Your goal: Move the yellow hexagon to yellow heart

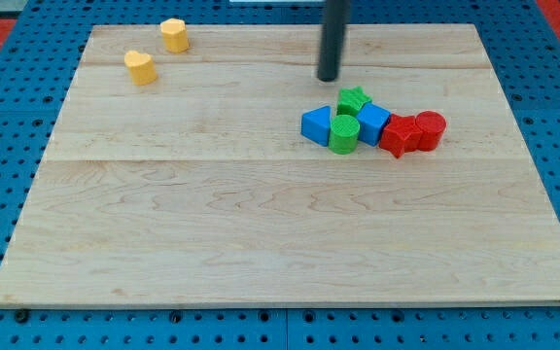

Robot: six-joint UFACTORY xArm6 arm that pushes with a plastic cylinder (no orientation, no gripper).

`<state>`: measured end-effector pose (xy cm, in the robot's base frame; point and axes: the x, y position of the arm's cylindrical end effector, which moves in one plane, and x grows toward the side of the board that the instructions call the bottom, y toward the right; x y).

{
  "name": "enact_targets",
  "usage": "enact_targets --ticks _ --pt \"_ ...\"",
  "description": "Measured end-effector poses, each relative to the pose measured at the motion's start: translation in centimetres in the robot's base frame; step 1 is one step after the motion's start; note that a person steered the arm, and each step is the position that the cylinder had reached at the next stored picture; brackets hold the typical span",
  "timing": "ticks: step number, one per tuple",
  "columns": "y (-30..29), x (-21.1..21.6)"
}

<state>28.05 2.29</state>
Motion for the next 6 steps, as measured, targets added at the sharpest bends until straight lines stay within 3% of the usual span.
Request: enact_targets --ticks 1,2,4,6 --pt "-4.8 -6.7" --pt "-7.4 -8.7" --pt "-18.6 -8.9" --pt "-24.9 -2.4"
